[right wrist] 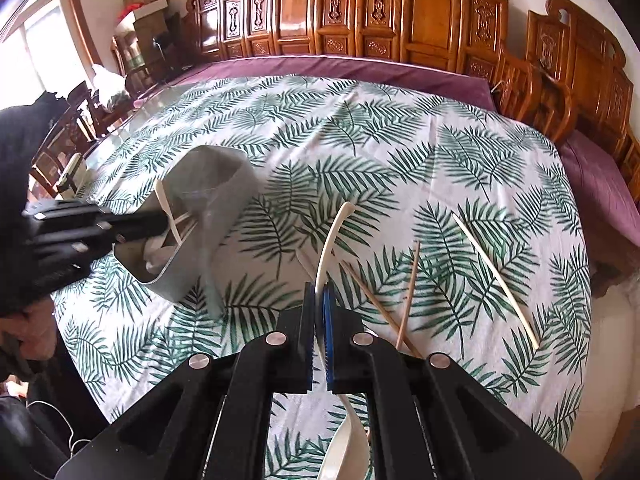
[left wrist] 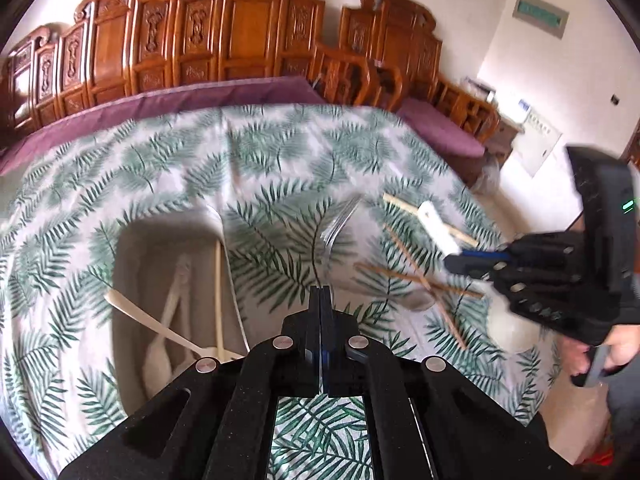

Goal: Organize utensils
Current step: 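Carry the metal fork toward the tray with the left gripper while the right holds the spoon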

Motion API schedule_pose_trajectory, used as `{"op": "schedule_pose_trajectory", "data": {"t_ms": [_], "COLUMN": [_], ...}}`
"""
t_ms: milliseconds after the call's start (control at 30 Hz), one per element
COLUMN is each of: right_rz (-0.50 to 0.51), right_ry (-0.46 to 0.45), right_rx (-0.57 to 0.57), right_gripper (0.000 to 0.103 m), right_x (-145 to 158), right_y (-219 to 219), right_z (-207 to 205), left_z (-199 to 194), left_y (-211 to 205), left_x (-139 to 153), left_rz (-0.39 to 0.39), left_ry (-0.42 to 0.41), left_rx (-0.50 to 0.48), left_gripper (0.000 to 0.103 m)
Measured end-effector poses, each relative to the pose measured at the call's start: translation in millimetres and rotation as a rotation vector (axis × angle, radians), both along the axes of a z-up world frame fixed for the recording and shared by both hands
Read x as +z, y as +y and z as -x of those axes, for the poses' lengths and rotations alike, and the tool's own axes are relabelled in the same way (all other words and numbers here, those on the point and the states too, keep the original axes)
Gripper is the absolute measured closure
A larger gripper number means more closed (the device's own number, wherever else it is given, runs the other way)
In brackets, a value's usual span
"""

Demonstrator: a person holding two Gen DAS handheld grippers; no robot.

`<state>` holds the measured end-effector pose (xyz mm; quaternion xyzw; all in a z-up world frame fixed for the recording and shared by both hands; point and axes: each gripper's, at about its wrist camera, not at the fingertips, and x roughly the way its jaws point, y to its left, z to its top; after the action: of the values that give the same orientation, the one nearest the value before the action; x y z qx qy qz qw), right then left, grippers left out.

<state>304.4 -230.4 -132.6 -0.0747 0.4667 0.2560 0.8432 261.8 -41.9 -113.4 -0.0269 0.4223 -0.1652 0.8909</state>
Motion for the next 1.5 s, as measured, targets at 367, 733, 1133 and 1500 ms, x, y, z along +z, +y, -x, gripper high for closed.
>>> {"op": "schedule_pose_trajectory", "data": {"t_ms": [367,733,1133,1500], "right_rz": [-0.007,-0.041,-0.076,-0.084], "right_ry": [0.005,0.014,0.017,-0.002], "right_rx": [-0.033,-0.068,-0.037,-0.044], "right_gripper": [0.098,0.098,0.098,0.098], "right_x": [-0.7,-17.2,-28.1,-23.9], "right_y": [-12.1,-47.9,-46.6,-50.3], "right_z": [10.6,10.8,5.2,6.1], "left_z": [-21.5,-81.3,-111.5,-109.4], "left_y": [-3.9,-34.0,-46.4,-53.0], "left_x": [-27.4,-77.9,-117.4,-109.3], "left_rz": [-0.031,-0.243,-0.394,-0.393], "left_ry": [0.085,0.184,0.32,0.338], "left_rx": [0.002,0.02,0.055,0.022], "left_gripper": [0.103,0.069,0.081,0.098]}}
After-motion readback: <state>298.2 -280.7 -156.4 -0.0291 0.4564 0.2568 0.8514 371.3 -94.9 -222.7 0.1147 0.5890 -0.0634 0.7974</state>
